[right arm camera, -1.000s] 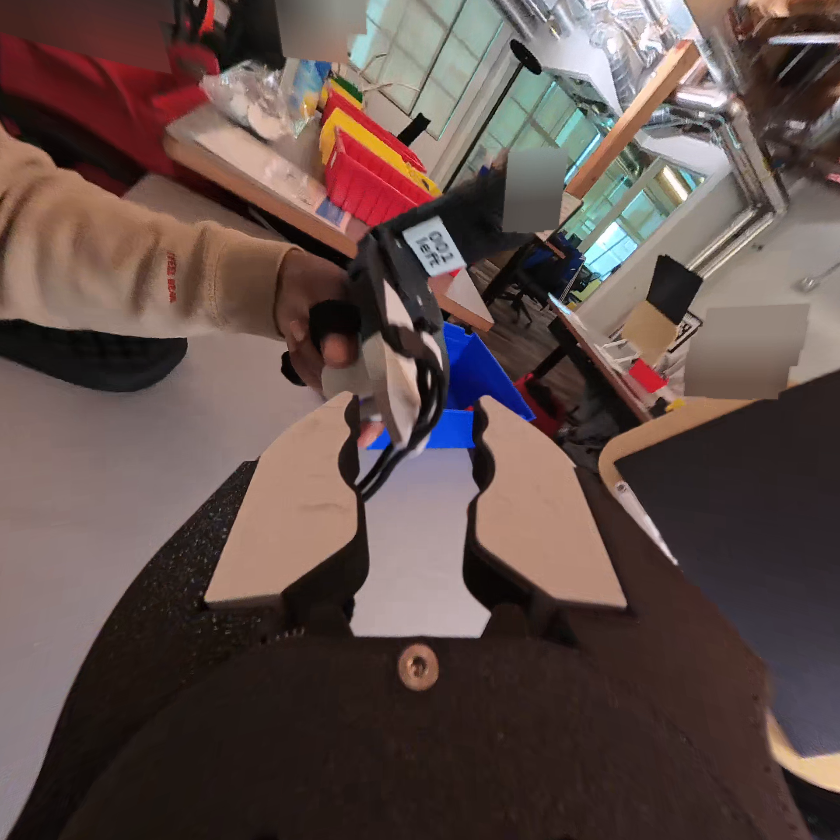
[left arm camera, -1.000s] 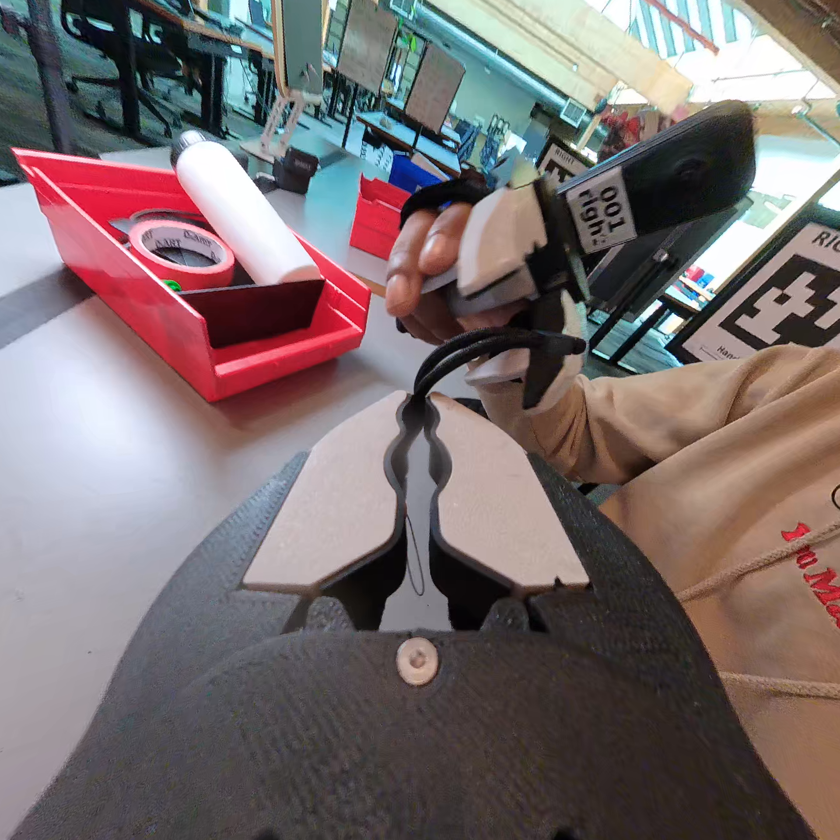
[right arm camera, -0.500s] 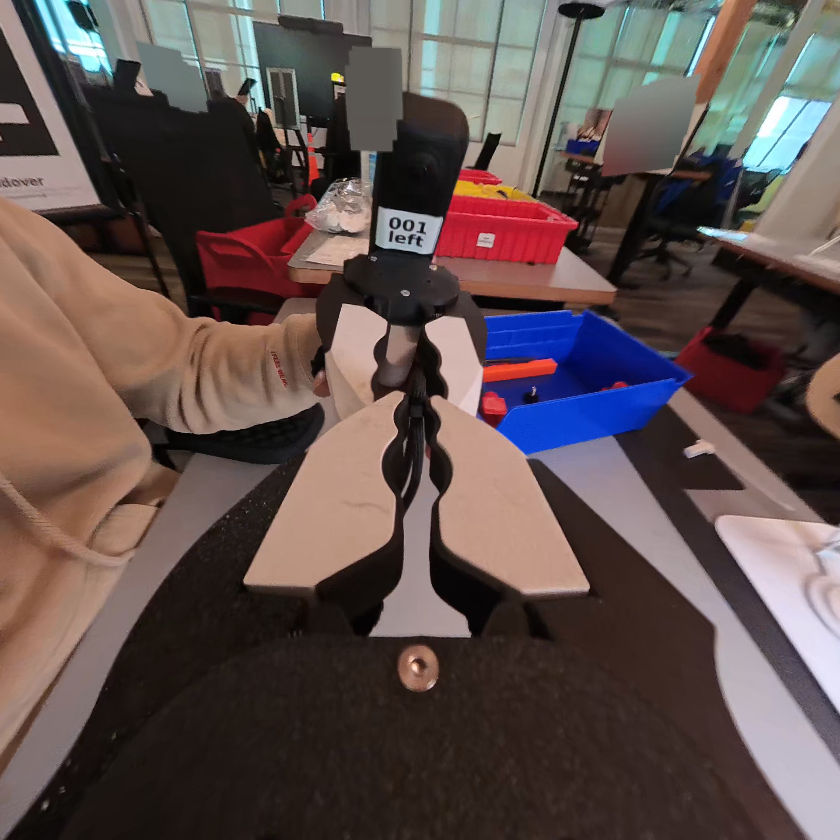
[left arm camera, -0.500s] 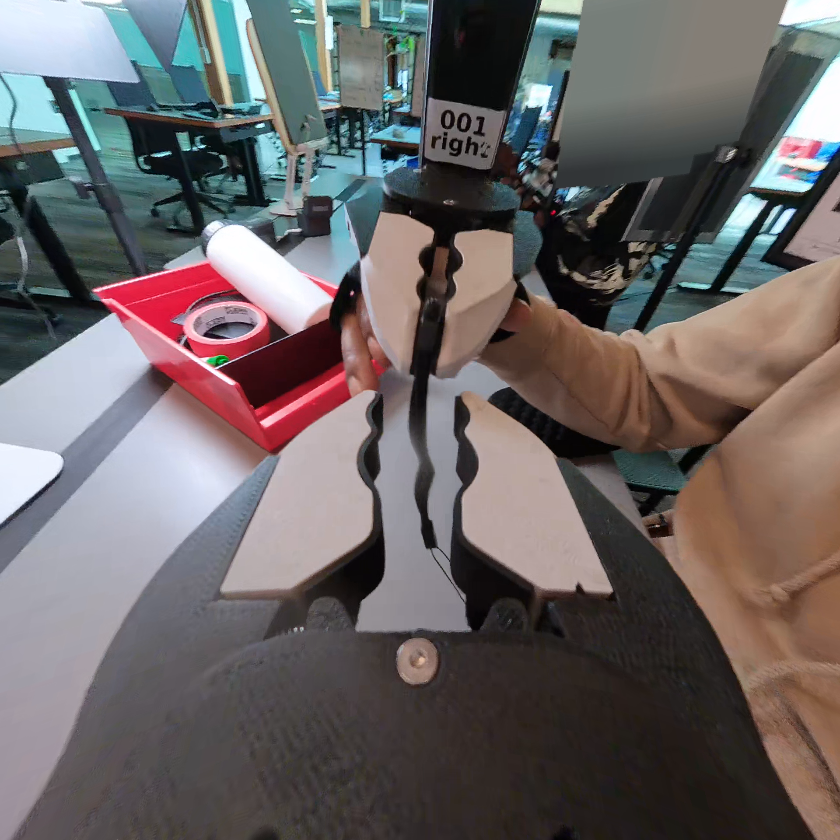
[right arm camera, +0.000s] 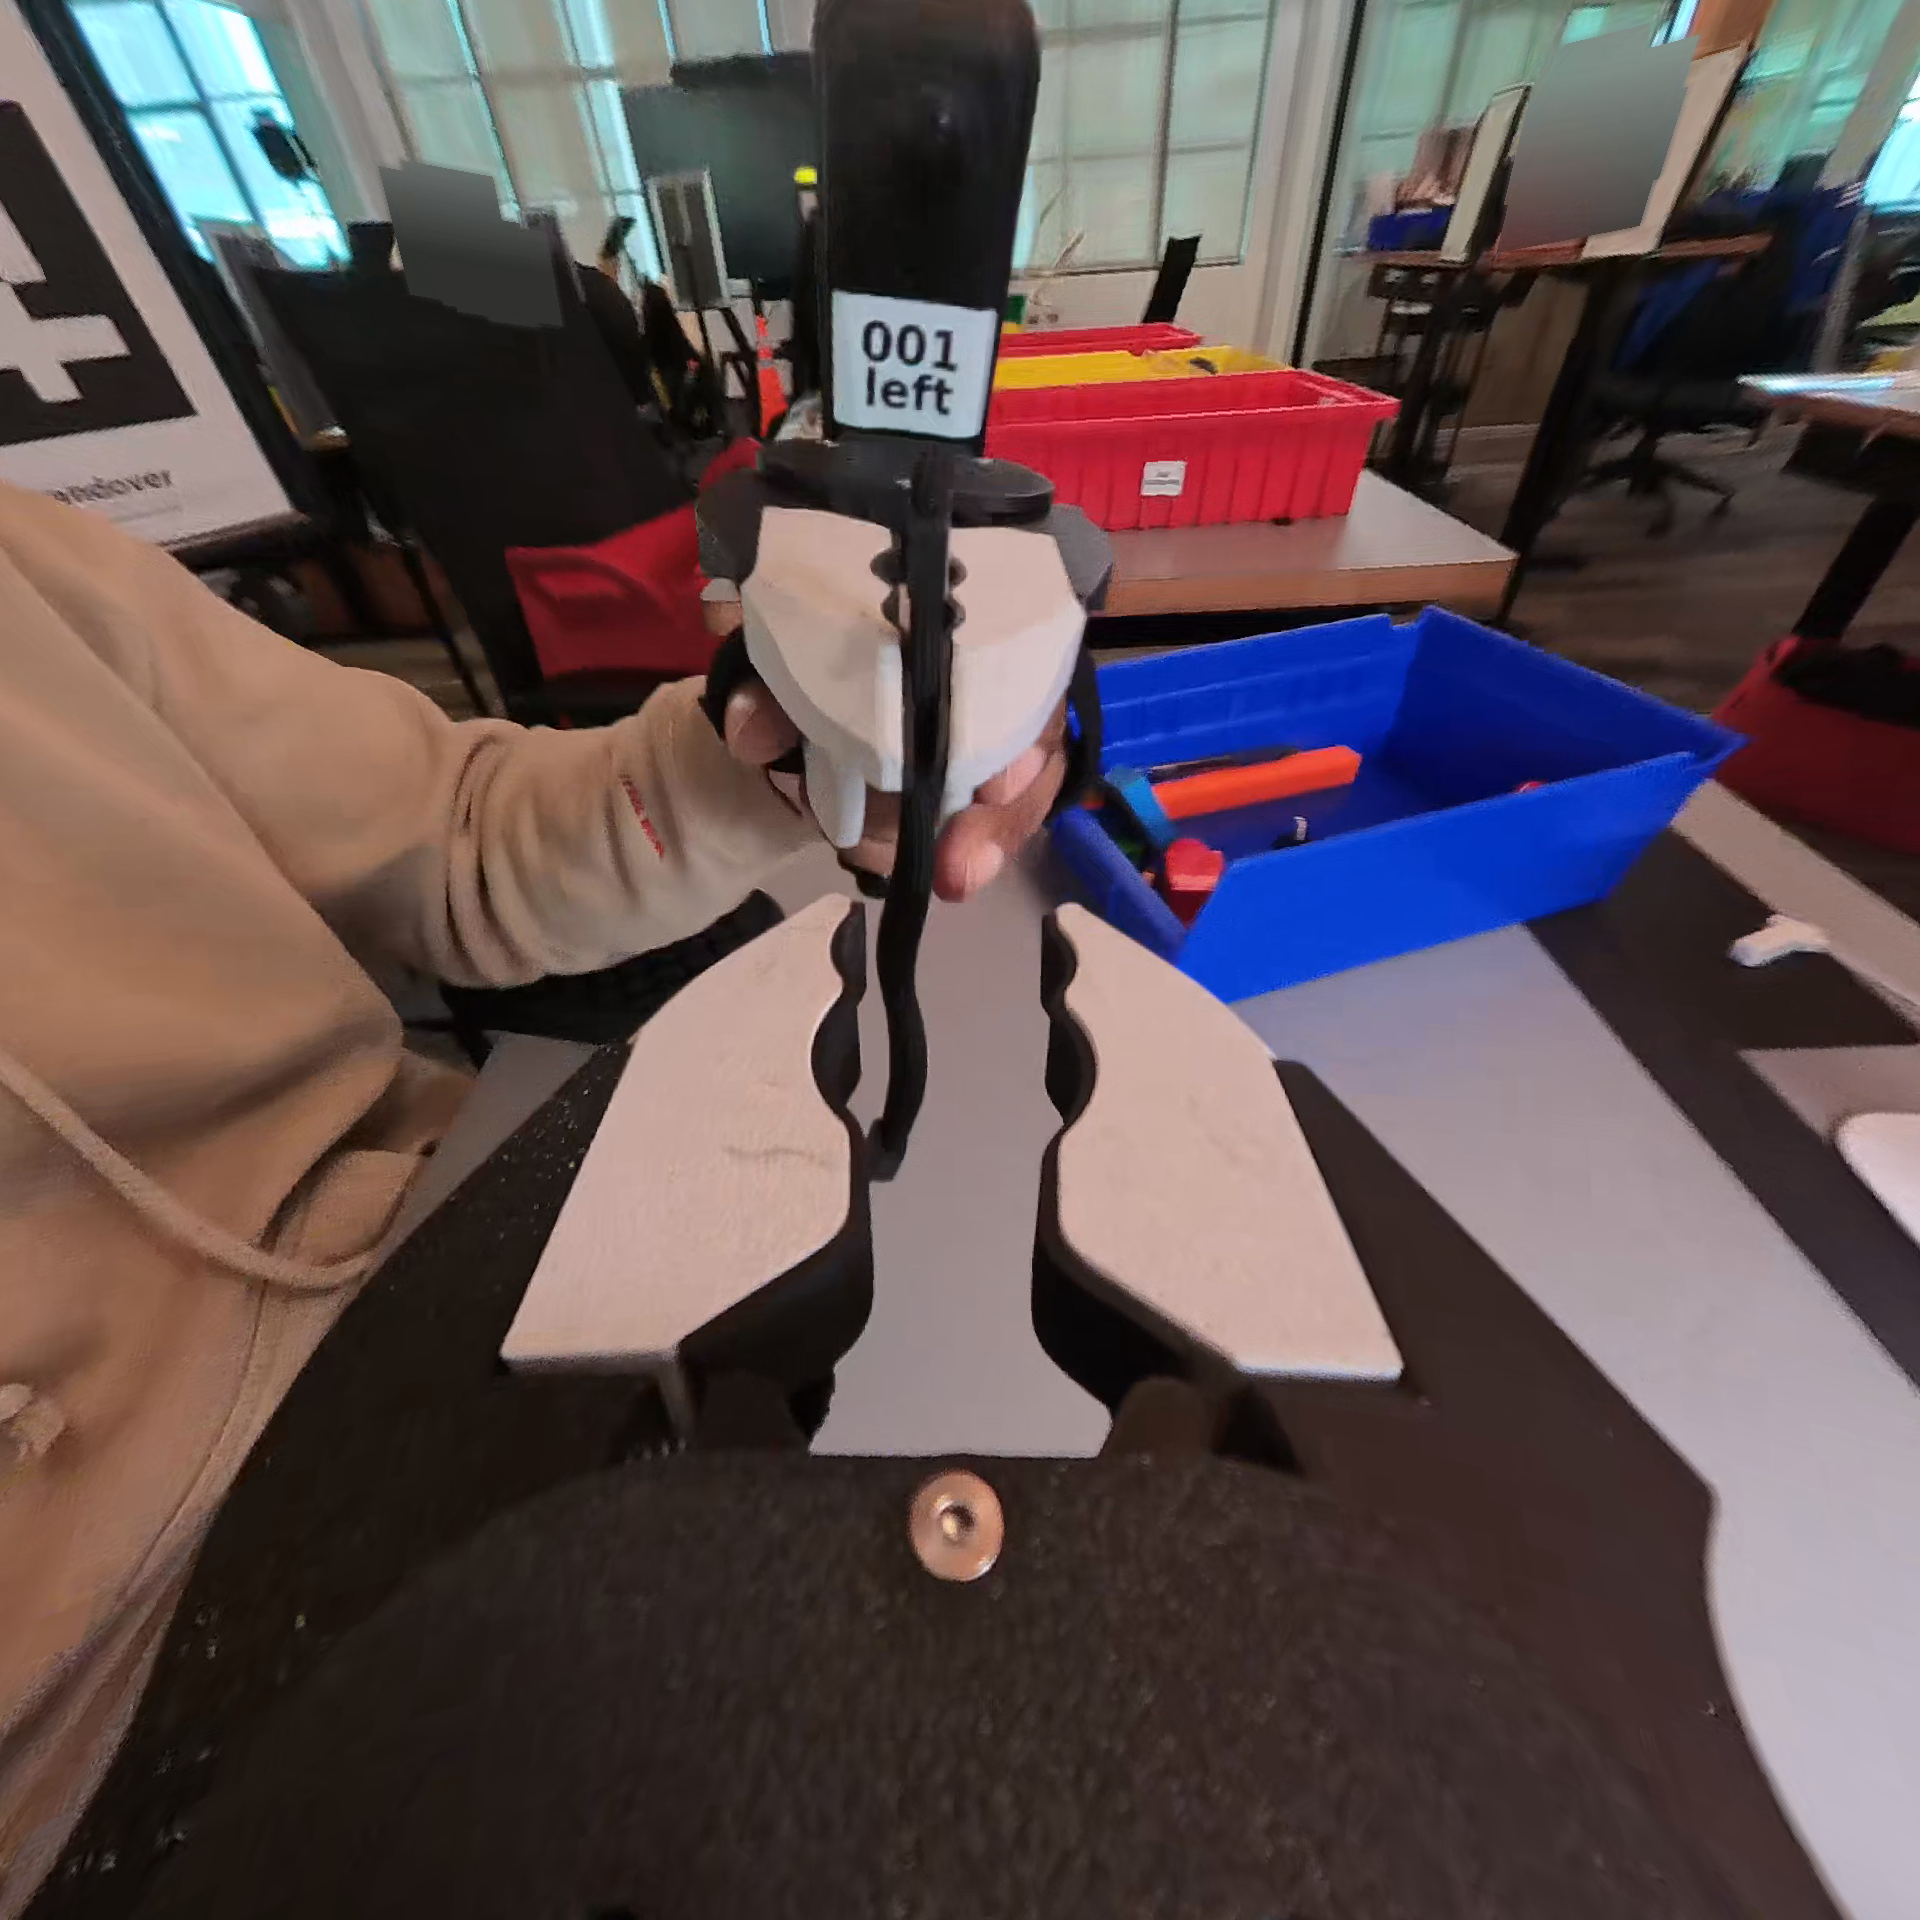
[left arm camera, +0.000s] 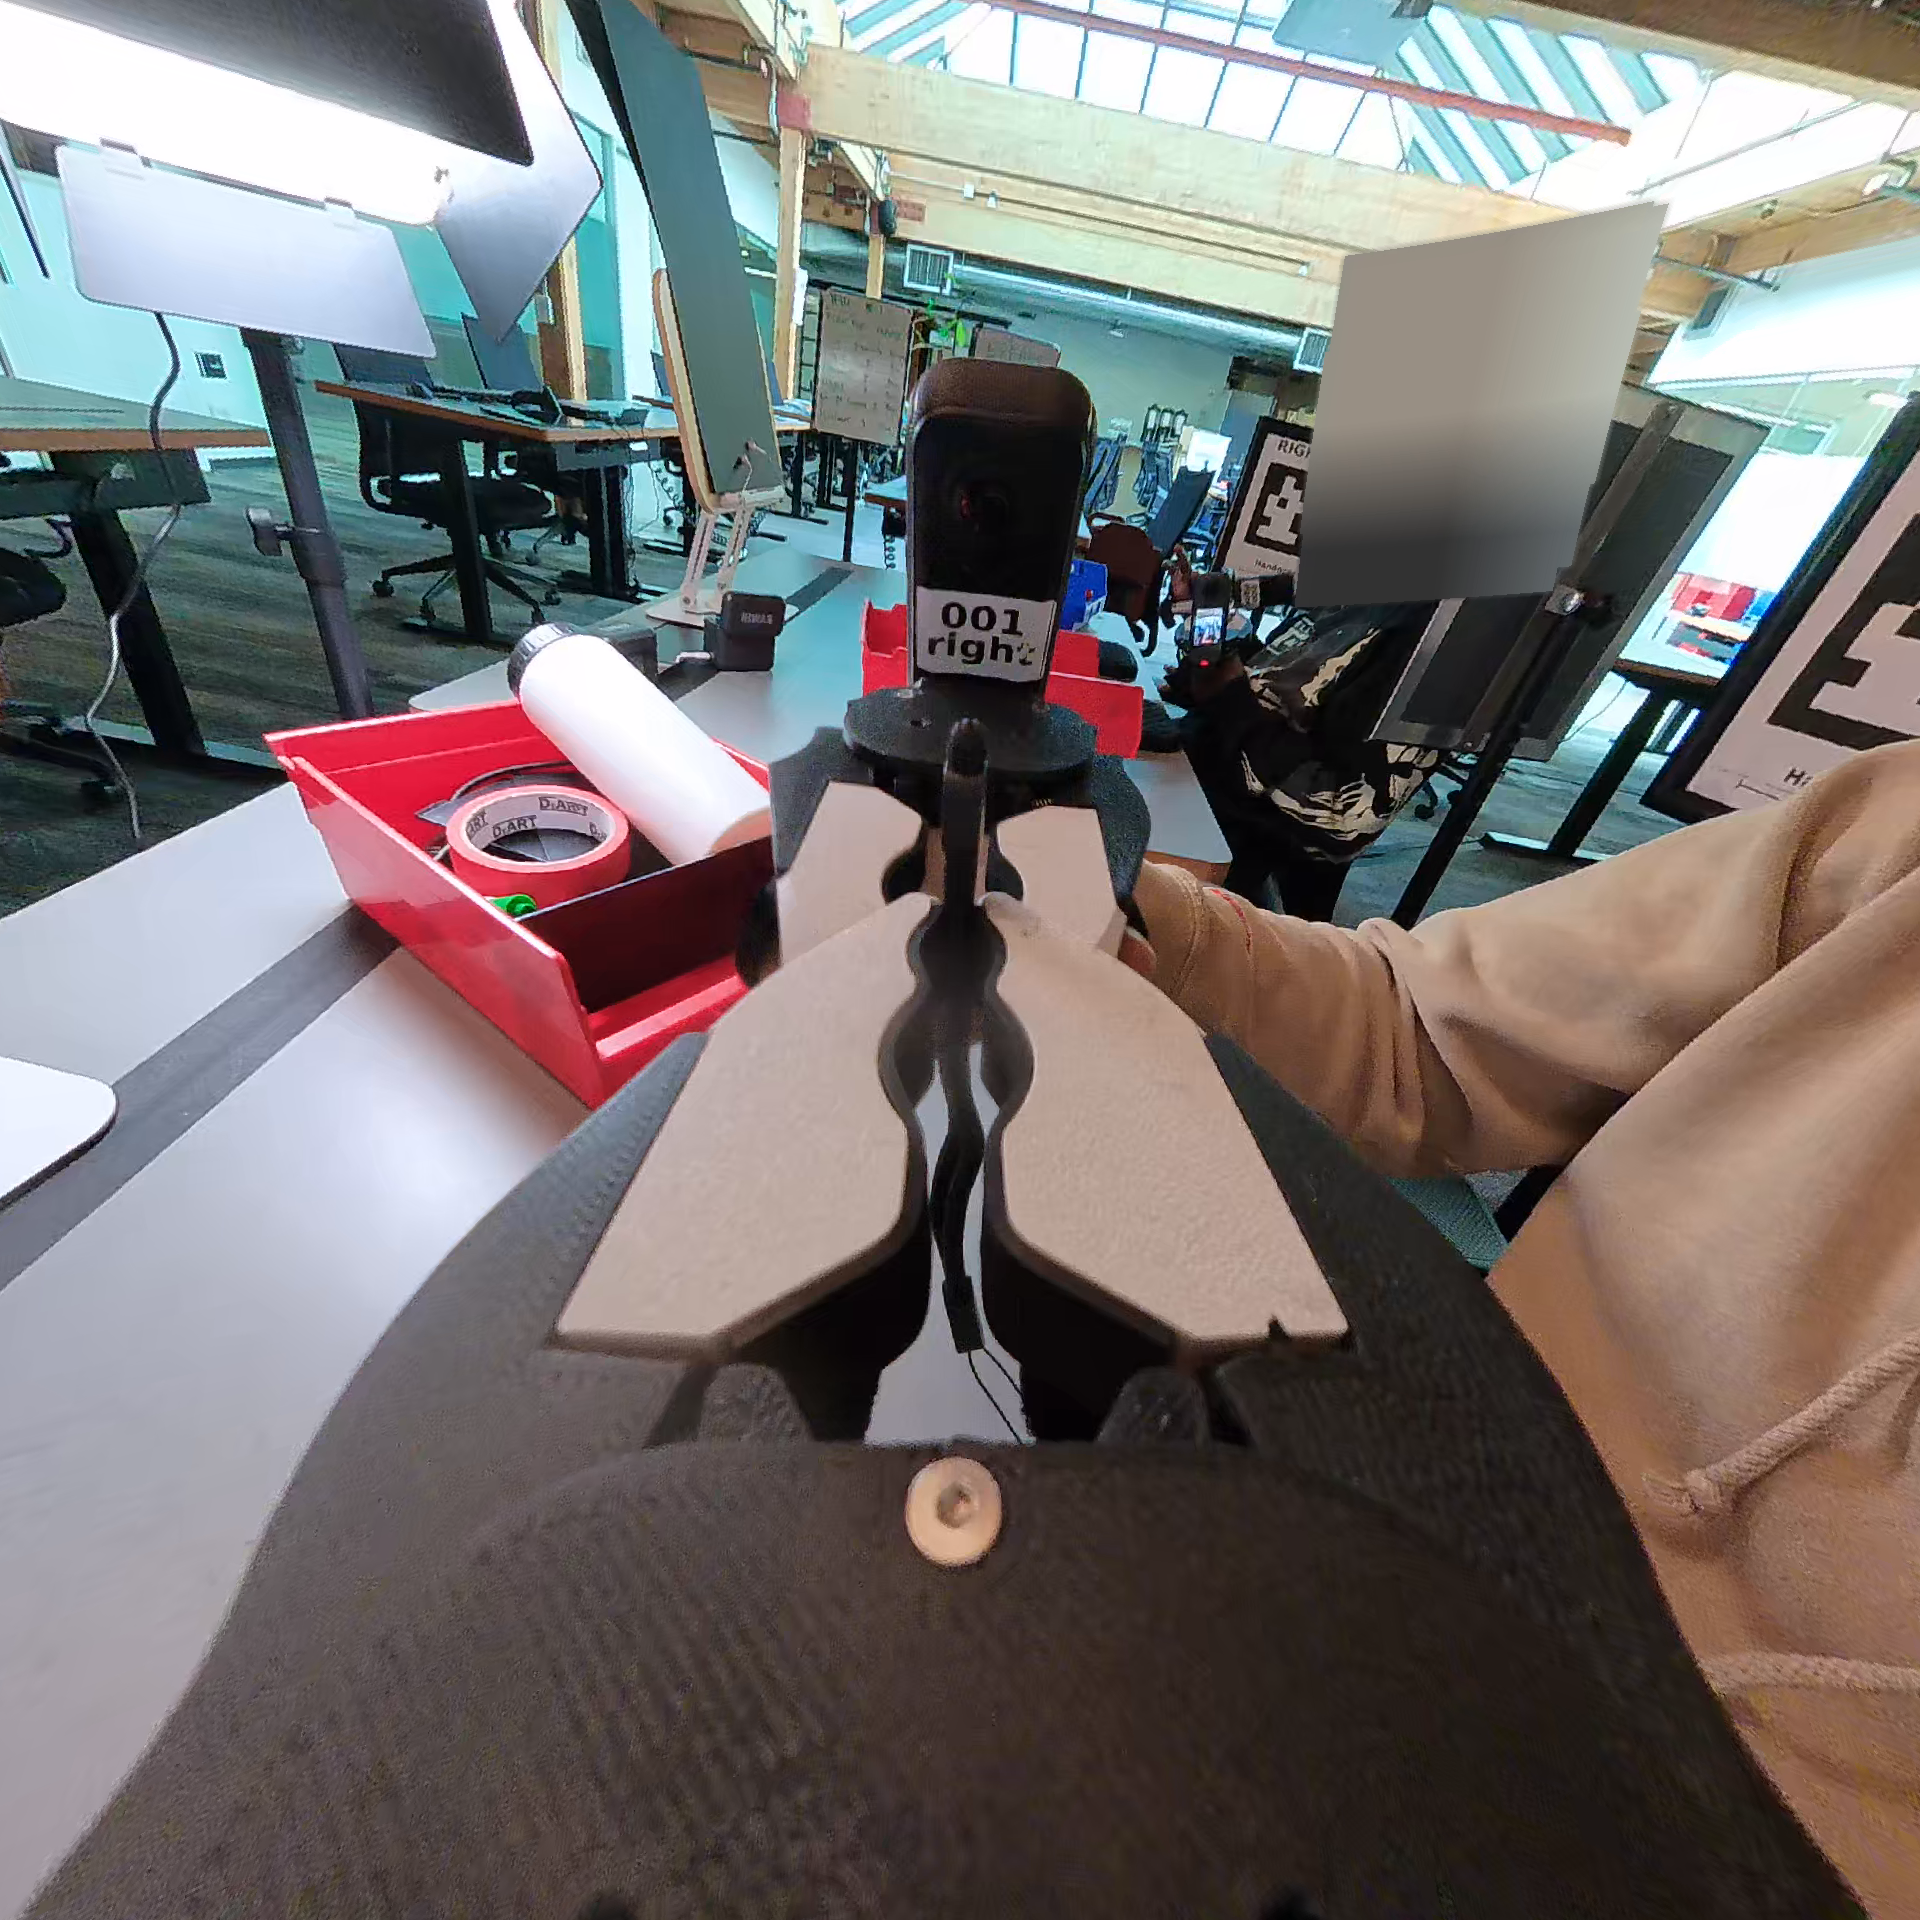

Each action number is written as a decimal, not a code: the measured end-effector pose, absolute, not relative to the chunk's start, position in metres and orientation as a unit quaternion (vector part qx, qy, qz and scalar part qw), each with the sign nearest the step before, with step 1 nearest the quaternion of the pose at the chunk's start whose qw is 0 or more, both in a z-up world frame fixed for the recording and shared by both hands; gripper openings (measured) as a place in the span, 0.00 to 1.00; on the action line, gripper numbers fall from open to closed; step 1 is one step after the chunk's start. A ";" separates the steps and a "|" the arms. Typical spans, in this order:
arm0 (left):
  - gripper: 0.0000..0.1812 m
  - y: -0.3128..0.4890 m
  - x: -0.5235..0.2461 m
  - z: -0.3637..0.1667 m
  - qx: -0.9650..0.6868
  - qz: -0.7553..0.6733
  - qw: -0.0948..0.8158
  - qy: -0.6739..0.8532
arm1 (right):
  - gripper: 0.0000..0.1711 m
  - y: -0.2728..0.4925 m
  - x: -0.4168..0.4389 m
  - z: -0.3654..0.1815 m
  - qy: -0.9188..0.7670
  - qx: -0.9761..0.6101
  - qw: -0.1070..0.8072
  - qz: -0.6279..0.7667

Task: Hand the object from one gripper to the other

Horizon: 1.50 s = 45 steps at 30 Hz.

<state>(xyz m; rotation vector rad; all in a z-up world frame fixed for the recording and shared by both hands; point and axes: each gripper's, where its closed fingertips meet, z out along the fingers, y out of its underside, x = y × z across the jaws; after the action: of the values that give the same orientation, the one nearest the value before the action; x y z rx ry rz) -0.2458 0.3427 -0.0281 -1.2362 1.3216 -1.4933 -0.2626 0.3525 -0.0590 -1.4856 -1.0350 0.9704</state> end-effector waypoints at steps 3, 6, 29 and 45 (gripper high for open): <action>0.02 0.339 -0.244 -0.030 -0.485 -0.582 0.385 0.528 | 0.07 0.351 -0.280 -0.055 -0.420 -0.597 0.527 0.436; 0.02 0.342 -0.246 -0.028 -0.487 -0.577 0.391 0.526 | 0.02 0.350 -0.277 -0.049 -0.414 -0.583 0.533 0.452; 0.02 0.344 -0.242 -0.030 -0.476 -0.601 0.390 0.509 | 0.13 0.353 -0.258 -0.011 -0.343 -0.547 0.589 0.486; 0.14 0.343 -0.252 -0.017 -0.455 -0.641 0.380 0.488 | 0.02 0.347 -0.266 -0.024 -0.376 -0.547 0.561 0.494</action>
<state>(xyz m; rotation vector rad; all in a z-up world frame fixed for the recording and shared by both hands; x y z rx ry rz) -0.2518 0.3433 -0.0172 -1.1612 1.2450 -1.6366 -0.2658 0.3472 -0.0242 -1.2889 -0.8847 1.1647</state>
